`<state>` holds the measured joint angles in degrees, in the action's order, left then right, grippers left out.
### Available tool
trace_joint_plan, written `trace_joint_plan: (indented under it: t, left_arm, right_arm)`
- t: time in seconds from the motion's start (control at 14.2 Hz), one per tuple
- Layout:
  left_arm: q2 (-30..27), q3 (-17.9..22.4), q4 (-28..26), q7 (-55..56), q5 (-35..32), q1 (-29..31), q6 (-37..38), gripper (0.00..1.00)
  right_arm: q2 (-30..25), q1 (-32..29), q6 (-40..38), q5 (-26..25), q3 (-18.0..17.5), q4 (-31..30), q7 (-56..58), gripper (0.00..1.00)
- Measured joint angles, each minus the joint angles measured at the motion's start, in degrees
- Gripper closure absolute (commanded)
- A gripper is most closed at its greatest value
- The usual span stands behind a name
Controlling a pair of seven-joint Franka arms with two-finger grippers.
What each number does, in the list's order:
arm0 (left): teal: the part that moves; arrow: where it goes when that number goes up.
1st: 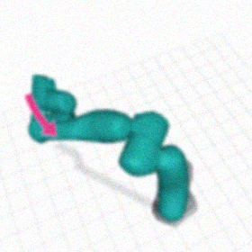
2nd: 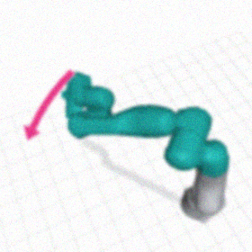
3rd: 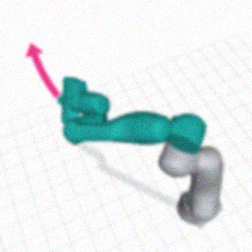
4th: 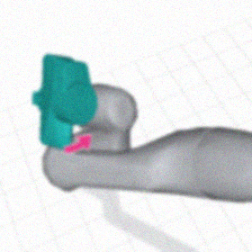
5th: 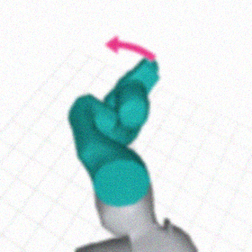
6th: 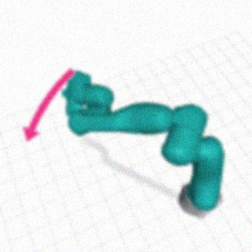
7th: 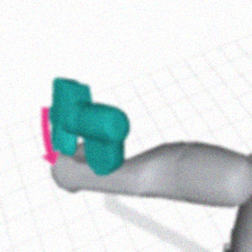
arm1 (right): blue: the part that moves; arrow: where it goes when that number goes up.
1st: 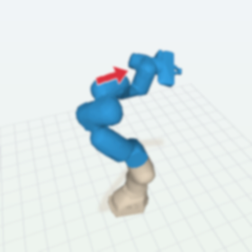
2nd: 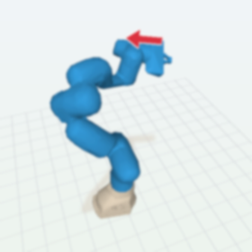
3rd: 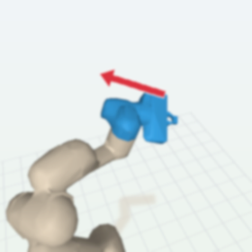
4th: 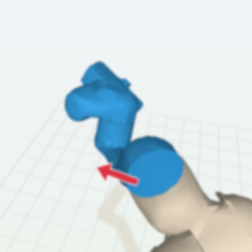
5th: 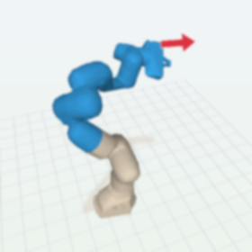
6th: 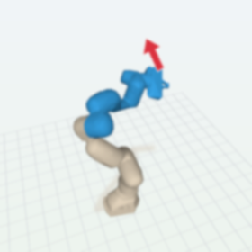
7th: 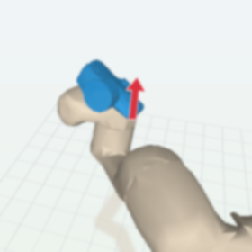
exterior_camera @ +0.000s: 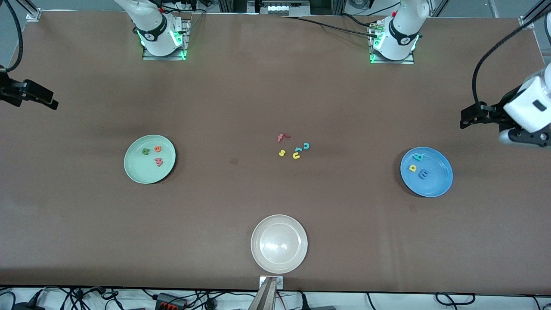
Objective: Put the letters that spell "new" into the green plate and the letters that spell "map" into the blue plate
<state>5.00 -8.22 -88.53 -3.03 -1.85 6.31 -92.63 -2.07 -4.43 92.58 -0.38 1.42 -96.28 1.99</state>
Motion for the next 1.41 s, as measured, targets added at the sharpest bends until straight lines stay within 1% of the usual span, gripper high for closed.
trace_joint_plan:
  t: [0.07, 0.14, 0.21, 0.35, 0.56, 1.41]
  left_arm:
    - [-3.20, 2.26, -4.03, 0.00, 0.48, -1.67, -2.68, 0.00]
    - [-6.00, 3.58, -7.39, 0.00, 0.72, -2.60, -4.12, 0.00]
    - [-8.09, 4.30, -9.80, 0.00, 0.77, -3.25, -4.75, 0.00]
    - [-10.14, 4.82, -12.27, 0.00, 0.78, -4.13, -4.94, 0.00]
    - [-9.97, 4.79, -12.80, 0.00, 0.78, -4.74, -5.02, 0.00]
    - [-9.50, 4.91, -11.83, -0.02, 0.78, -4.91, -5.14, 0.00]
  right_arm:
    - [-0.98, 0.00, 0.34, -0.06, -0.03, -1.29, 0.07, 0.00]
    - [-1.87, 0.00, 0.66, -0.09, -0.12, -2.45, 0.07, 0.00]
    - [-2.67, 0.00, 1.00, -0.11, -0.19, -3.63, 0.08, 0.00]
    - [-4.25, 0.00, 1.81, -0.14, -0.28, -6.03, 0.46, 0.00]
    - [-5.51, 0.00, 2.49, -0.16, -0.36, -7.80, 0.64, 0.00]
    - [-6.24, -0.01, 3.03, -0.17, -0.43, -7.64, 0.64, 0.00]
